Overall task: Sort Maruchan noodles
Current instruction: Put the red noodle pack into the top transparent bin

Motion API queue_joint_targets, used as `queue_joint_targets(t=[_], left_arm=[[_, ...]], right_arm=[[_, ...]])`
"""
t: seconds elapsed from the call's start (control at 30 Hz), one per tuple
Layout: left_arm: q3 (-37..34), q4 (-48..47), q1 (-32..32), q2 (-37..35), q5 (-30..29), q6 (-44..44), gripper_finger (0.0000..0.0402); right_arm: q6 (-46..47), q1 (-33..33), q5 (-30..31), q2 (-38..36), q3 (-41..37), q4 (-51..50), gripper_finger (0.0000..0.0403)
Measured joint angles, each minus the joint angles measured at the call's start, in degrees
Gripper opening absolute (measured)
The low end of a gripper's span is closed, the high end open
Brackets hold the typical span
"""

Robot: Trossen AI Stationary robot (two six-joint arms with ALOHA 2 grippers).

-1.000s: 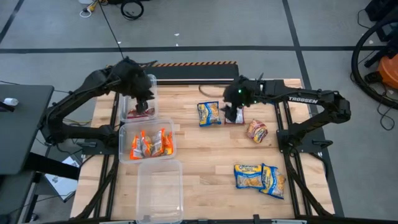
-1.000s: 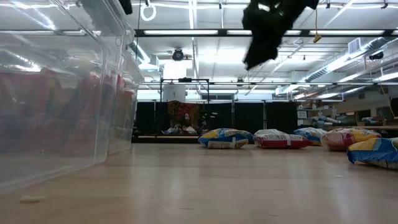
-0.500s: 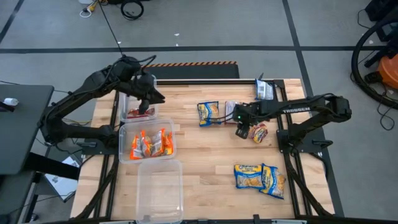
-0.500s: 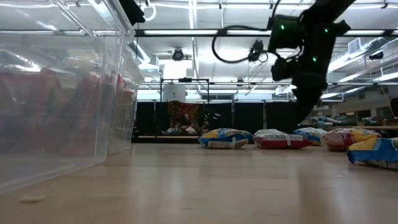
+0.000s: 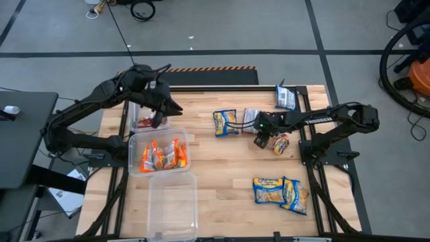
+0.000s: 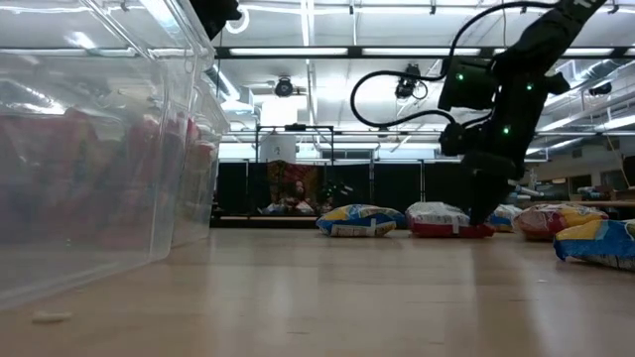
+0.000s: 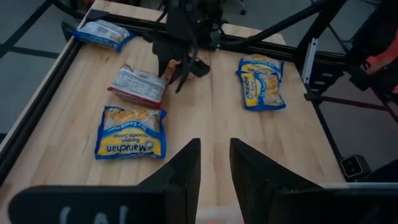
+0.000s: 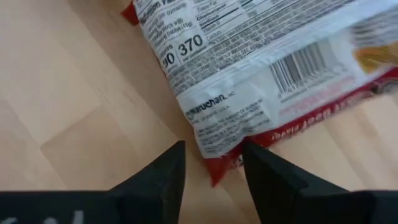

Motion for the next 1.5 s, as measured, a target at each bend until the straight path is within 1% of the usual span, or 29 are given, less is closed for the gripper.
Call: queue_joint_targets(t=[0.13, 0.27, 0.33, 0.37, 0.4, 0.5, 0.63, 0.77, 0.83, 0.97, 1.07, 1.17, 1.33, 1.5], left_arm=[[-0.02, 0.15, -0.68, 0.02, -0.09, -1.38, 0.0091], [-0.02, 0.3, -0.66, 0.02, -0.59, -1.37, 0.0091], [-0.02, 0.35, -0.66, 0.02, -0.7, -0.55, 0.0091], [-0.02, 0.43, -0.66, 0.02, -0.72, 0.27, 0.0091], [-0.02, 0.88, -0.66, 0.02, -0.72, 1.24, 0.0091], [-0.07, 4.65, -0.64, -0.09, -1.06, 3.3, 0.0092], [-0.07, 12.95, -0.82, 0.37, -1.23, 7.66, 0.0092], [-0.07, 22.11, -2.33, 2.7, -5.67, 11.1, 0.0092], [-0.07, 24.91, -3.41, 4.13, -7.8, 13.58, 0.0092], [-0.07, 24.88, -6.01, 8.18, -11.66, 20.14, 0.0092], [-0.07, 25.21, -8.16, 11.19, -11.88, 22.76, 0.0099], [-0.07, 26.42, -10.22, 14.59, -11.89, 23.18, 0.012], [-0.07, 30.14, -13.0, 19.56, -11.9, 27.08, 0.0179], [-0.07, 35.02, -15.48, 24.83, -11.99, 23.76, 0.023]], right_arm=[[1.45, -0.89, 0.01, 0.01, -0.91, 1.5, 0.0125], [3.67, -1.48, 0.02, 0.01, -0.91, 3.8, 0.0064], [6.48, -1.86, -1.83, 0.01, -0.84, 4.43, 0.0026], [8.16, -2.01, -3.23, 0.01, -0.28, 4.2, 0.0013], [9.24, -2.13, -4.86, -0.01, 0.53, 4.02, 0.0009], [12.12, -2.08, -8.36, -0.84, 4.53, 2.94, 0.0011], [16.04, -2.1, -9.75, -2.12, 12.99, -3.18, 0.0006], [18.91, -2.11, -10.32, -2.44, 22.37, -9.97, 0.0005], [19.31, -2.1, -13.47, -2.44, 26.34, -11.97, 0.0004], [20.2, -1.14, -20.98, -2.44, 32.49, -13.46, 0.0004], [18.34, 0.68, -25.0, -2.46, 35.79, -14.46, 0.0004], [17.39, 2.56, -27.3, -2.49, 37.07, -15.24, 0.0004], [18.71, 4.28, -27.51, -2.03, 37.12, -16.93, 0.0004], [17.4, 5.5, -27.37, -1.83, 37.12, -16.82, 0.0003]])
